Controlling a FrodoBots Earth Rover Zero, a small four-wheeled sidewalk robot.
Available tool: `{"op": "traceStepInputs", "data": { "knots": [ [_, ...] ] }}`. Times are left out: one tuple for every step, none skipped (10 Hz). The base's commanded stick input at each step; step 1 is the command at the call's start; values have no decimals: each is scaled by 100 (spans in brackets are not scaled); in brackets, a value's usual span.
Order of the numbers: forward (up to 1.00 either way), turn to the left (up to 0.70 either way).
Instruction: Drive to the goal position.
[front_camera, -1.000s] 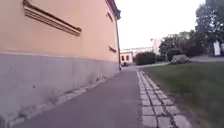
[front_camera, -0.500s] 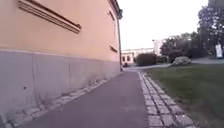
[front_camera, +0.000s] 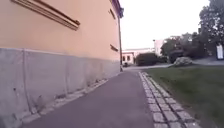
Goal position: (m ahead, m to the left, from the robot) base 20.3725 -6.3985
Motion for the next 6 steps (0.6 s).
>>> {"op": "traceStepInputs", "data": {
  "knots": [
    [50,0],
    [50,-25],
    [50,-50],
    [50,-50],
    [50,-50],
    [50,-50]
  ]
}}
